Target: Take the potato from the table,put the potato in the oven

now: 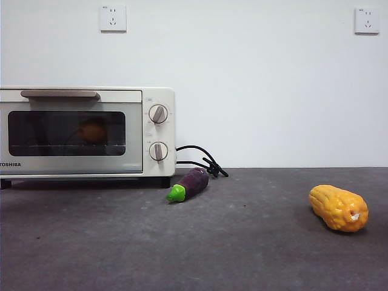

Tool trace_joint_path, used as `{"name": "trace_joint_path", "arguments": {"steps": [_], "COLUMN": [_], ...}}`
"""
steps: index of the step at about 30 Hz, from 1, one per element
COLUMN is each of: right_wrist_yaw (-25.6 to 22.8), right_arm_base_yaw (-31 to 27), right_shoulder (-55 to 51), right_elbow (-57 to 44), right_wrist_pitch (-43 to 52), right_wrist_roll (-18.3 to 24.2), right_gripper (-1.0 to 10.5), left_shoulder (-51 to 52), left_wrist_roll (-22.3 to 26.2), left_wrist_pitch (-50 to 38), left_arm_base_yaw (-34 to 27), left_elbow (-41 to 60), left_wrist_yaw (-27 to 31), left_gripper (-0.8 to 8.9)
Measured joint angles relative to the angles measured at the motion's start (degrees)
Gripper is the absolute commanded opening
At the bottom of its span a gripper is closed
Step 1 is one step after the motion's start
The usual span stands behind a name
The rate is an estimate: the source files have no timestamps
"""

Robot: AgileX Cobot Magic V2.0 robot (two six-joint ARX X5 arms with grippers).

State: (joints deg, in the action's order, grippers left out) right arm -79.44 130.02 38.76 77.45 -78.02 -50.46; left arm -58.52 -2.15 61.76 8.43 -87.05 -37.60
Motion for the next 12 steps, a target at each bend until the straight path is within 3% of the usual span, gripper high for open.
{"name": "trace_joint_path", "arguments": {"steps": [6, 12], "right_wrist_yaw": [0.02, 0.00], "right_arm_base_yaw": [0.00, 0.00], "right_shoulder": [0.00, 0.00], "right_elbow": [0.33, 0.35], "right_wrist_pitch": [0.00, 0.00], "right_wrist_roll": [-0.15, -0.15], "right_gripper": [0.0, 0.0], "left_shoulder": [9.33, 12.26], "left_wrist_roll": [-1.51, -1.55], "left_wrist_pitch": [3.54, 3.54], "left_arm_base_yaw": [2.58, 2.58], "left_elbow": [-0.04, -0.26], "left_wrist_yaw": [-1.09, -1.11], "left_gripper": [-0.04, -0.04]}}
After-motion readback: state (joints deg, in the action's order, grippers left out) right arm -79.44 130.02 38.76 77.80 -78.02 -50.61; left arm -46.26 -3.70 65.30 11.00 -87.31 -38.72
